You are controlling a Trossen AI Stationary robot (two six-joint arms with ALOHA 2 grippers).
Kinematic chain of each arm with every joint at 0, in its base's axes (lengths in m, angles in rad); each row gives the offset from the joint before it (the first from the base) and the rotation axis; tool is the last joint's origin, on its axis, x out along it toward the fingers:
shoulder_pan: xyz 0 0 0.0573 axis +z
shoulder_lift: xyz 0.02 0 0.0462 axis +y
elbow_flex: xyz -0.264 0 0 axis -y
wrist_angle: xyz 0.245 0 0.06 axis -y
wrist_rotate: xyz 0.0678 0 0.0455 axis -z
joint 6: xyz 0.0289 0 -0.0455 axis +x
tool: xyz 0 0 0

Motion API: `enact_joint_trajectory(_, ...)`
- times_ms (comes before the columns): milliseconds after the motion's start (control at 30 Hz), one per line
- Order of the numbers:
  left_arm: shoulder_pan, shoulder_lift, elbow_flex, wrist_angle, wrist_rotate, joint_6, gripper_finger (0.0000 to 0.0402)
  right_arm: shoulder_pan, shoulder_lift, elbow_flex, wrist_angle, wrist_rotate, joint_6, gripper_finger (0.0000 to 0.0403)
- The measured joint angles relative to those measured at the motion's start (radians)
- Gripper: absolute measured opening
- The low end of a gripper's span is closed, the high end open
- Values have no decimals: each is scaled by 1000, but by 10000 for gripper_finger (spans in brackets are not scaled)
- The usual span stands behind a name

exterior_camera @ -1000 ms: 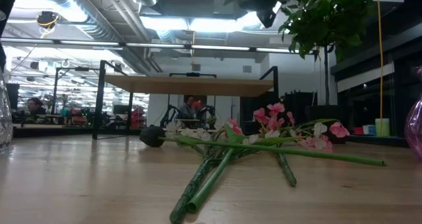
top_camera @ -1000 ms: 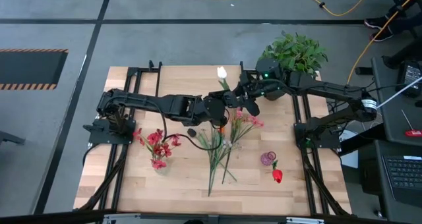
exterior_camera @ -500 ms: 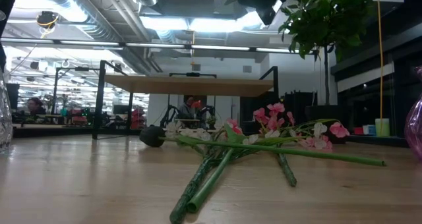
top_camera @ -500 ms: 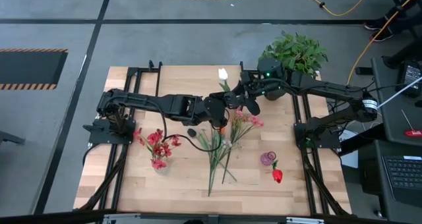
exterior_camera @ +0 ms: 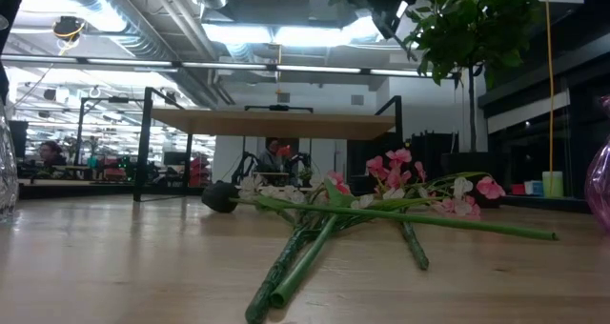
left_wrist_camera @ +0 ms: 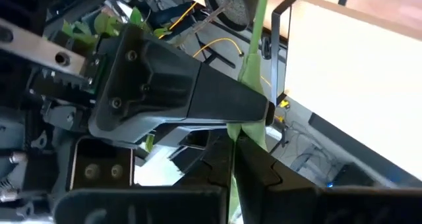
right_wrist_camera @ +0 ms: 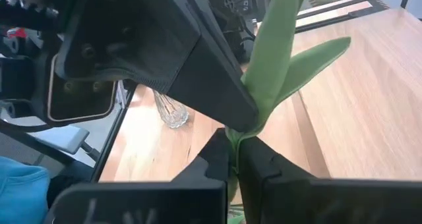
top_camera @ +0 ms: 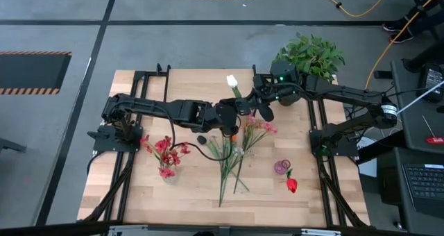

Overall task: Pick and place flowers into a vace then onto a shelf
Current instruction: Put the white flower into the pink vase

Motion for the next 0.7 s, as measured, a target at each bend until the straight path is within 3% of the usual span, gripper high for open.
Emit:
enact_joint_trajectory(500,1,0,0,25,33,-132,69,-28,-1,0,-12,-10,-23,6)
enact_joint_trajectory(700,-11,0,0,27,-31,-149,83,-86,0,0,-10,8,-28,6)
